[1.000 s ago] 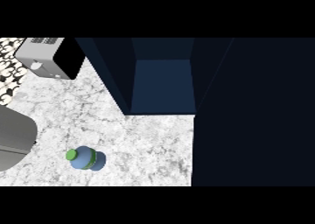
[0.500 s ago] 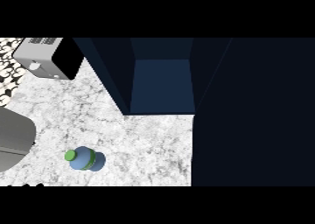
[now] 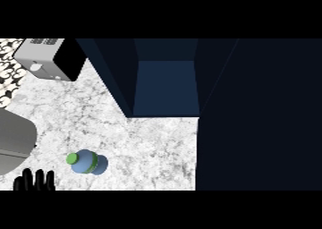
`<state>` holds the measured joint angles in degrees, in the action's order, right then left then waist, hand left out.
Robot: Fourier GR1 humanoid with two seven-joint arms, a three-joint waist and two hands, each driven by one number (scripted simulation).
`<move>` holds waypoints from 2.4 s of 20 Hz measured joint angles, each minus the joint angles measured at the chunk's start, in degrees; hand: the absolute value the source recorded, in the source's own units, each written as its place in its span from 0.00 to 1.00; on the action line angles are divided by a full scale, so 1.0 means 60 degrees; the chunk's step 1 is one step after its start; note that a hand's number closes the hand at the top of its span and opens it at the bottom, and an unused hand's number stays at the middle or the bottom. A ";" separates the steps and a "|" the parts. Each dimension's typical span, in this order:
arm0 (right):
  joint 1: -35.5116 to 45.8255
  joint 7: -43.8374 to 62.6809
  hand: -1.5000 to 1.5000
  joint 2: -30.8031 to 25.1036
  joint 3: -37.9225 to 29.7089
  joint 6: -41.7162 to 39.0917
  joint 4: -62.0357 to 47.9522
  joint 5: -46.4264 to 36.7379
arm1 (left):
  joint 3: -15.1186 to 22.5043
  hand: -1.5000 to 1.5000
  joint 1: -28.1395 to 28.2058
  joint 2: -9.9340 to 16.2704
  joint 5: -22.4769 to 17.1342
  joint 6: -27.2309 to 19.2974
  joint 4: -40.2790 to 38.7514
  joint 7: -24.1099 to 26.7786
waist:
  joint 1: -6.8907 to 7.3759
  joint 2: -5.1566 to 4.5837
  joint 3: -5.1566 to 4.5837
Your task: Pick up the bottled water, place it into the cabinet and close the cabinet
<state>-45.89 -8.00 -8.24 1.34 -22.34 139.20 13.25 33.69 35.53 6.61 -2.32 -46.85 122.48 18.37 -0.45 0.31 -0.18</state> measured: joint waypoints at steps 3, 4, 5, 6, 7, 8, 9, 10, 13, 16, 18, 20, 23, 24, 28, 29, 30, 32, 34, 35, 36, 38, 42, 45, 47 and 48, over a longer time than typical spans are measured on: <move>-0.0339 -0.0303 0.00 -0.0055 -0.0055 -0.0232 0.0010 0.0006 | -0.0764 0.00 -0.0106 0.0062 -0.0852 0.0539 -0.0592 0.0373 | -0.0020 0.0002 0.0001; -0.0387 -0.0360 0.00 -0.0069 -0.0078 -0.0275 0.0004 0.0013 | -0.1084 0.00 -0.0304 0.0028 -0.1142 0.0737 -0.0918 0.0467 | -0.0031 -0.0005 0.0001; -0.0522 -0.0484 0.00 -0.0079 -0.0108 -0.0371 -0.0002 0.0020 | -0.1283 0.00 -0.0467 -0.0041 -0.1324 0.0877 -0.1280 0.0596 | -0.0051 -0.0007 0.0002; -0.0627 -0.0556 0.00 -0.0061 -0.0081 -0.0413 -0.0001 0.0018 | -0.1476 0.00 -0.0564 -0.0094 -0.1535 0.1060 -0.1639 0.0766 | -0.0056 -0.0009 0.0002; -0.0802 -0.0702 0.00 -0.0051 -0.0062 -0.0505 0.0007 0.0014 | -0.1717 0.00 -0.0645 -0.0098 -0.1752 0.1234 -0.1907 0.0874 | -0.0072 -0.0007 0.0003; -0.0954 -0.0827 0.00 -0.0077 -0.0104 -0.0581 0.0027 0.0021 | -0.1876 0.00 -0.0790 -0.0170 -0.1908 0.1360 -0.2220 0.0981 | -0.0095 -0.0008 0.0002; -0.1115 -0.0948 0.00 -0.0094 -0.0140 -0.0661 0.0037 0.0028 | -0.2024 0.00 -0.0882 -0.0233 -0.2060 0.1526 -0.2563 0.1162 | -0.0106 -0.0009 0.0002; -0.1226 -0.1062 0.00 -0.0112 -0.0197 -0.0739 0.0033 0.0036 | -0.2190 0.00 -0.0989 -0.0295 -0.2199 0.1661 -0.2863 0.1326 | -0.0102 -0.0011 0.0003; -0.1531 -0.1405 0.00 -0.0098 -0.0307 -0.0912 0.0011 0.0044 | -0.2749 0.00 -0.1347 -0.0383 -0.2677 0.2233 -0.3807 0.1821 | -0.0099 -0.0017 0.0005; -0.1963 -0.1865 0.00 -0.0119 -0.0534 -0.1232 -0.0041 0.0041 | -0.3231 0.00 -0.1581 -0.0504 -0.3084 0.2820 -0.4750 0.2449 | -0.0100 -0.0015 0.0008; -0.2196 -0.1974 0.00 -0.0068 -0.0468 -0.1273 0.0006 0.0051 | -0.3409 0.00 -0.1808 -0.0654 -0.3220 0.3036 -0.5288 0.2762 | -0.0099 -0.0025 0.0007; -0.2278 -0.2029 0.00 -0.0093 -0.0586 -0.1296 0.0004 0.0070 | -0.3703 0.00 -0.2131 -0.0701 -0.3394 0.3271 -0.5849 0.2974 | -0.0078 -0.0036 0.0007; -0.2485 -0.2207 0.00 -0.0105 -0.0664 -0.1407 0.0013 0.0087 | -0.4102 0.00 -0.2621 -0.0761 -0.3541 0.3463 -0.6626 0.3249 | -0.0081 -0.0044 0.0008; -0.2513 -0.2258 0.00 -0.0013 -0.0549 -0.1417 -0.0002 0.0067 | -0.4199 0.00 -0.2719 -0.0801 -0.3588 0.3571 -0.6881 0.3397 | -0.0075 -0.0043 0.0009; -0.2584 -0.2388 0.00 -0.0025 -0.0760 -0.1496 -0.0034 0.0070 | -0.4591 0.00 -0.3098 -0.0868 -0.3771 0.3895 -0.7806 0.3923 | -0.0050 -0.0047 0.0012; -0.2696 -0.2505 0.00 -0.0041 -0.0843 -0.1579 -0.0031 0.0078 | -0.4725 0.00 -0.3229 -0.0853 -0.3833 0.3973 -0.8013 0.3993 | -0.0061 -0.0046 0.0012; -0.2706 -0.2550 0.00 -0.0029 -0.0893 -0.1593 -0.0046 0.0081 | -0.4921 0.00 -0.3417 -0.0804 -0.3909 0.4121 -0.8376 0.4125 | -0.0063 -0.0047 0.0012; -0.2753 -0.2629 0.00 -0.0078 -0.1066 -0.1672 -0.0055 0.0100 | -0.5132 0.00 -0.3690 -0.0784 -0.3994 0.4280 -0.8814 0.4252 | -0.0059 -0.0050 0.0012; -0.2631 -0.2586 0.00 -0.0097 -0.1173 -0.1615 -0.0067 0.0122 | -0.5276 0.00 -0.3965 -0.0843 -0.4119 0.4568 -0.9268 0.4484 | -0.0036 -0.0058 0.0012; -0.2616 -0.2634 0.00 -0.0086 -0.1236 -0.1677 -0.0105 0.0119 | -0.5321 0.00 -0.4099 -0.0897 -0.4206 0.4732 -0.9534 0.4666 | -0.0040 -0.0055 0.0012; -0.2625 -0.2654 0.00 -0.0147 -0.1348 -0.1714 -0.0102 0.0139 | -0.5323 0.00 -0.4231 -0.0941 -0.4308 0.4852 -0.9677 0.4753 | -0.0038 -0.0057 0.0012; -0.2741 -0.2790 0.00 -0.0119 -0.1424 -0.1876 -0.0136 0.0154 | -0.5426 0.00 -0.4382 -0.0945 -0.4462 0.5322 -0.9967 0.4963 | -0.0050 -0.0051 0.0013; -0.2850 -0.2863 0.00 -0.0069 -0.1507 -0.1967 -0.0126 0.0188 | -0.5543 0.00 -0.4792 -0.0981 -0.4805 0.6148 -1.0598 0.5301 | -0.0049 -0.0056 0.0010; -0.3087 -0.2972 0.00 -0.0026 -0.1592 -0.2041 -0.0099 0.0221 | -0.5694 1.00 -0.5094 -0.0997 -0.4995 0.6519 -1.0860 0.5452 | -0.0063 -0.0054 0.0010; -0.3224 -0.3061 0.00 -0.0011 -0.1672 -0.2102 -0.0111 0.0236 | -0.5796 1.00 -0.5163 -0.1008 -0.5075 0.6867 -1.1141 0.5677 | -0.0069 -0.0049 0.0011; -0.3176 -0.3066 0.00 -0.0015 -0.1733 -0.2084 -0.0124 0.0242 | -0.5809 1.00 -0.5288 -0.1026 -0.5123 0.6897 -1.1241 0.5745 | -0.0062 -0.0050 0.0012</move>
<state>-64.95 -26.39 -8.33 -9.06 -34.84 138.46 14.70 -1.16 3.81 0.46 -33.06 -5.46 55.04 52.84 -0.82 0.01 -0.10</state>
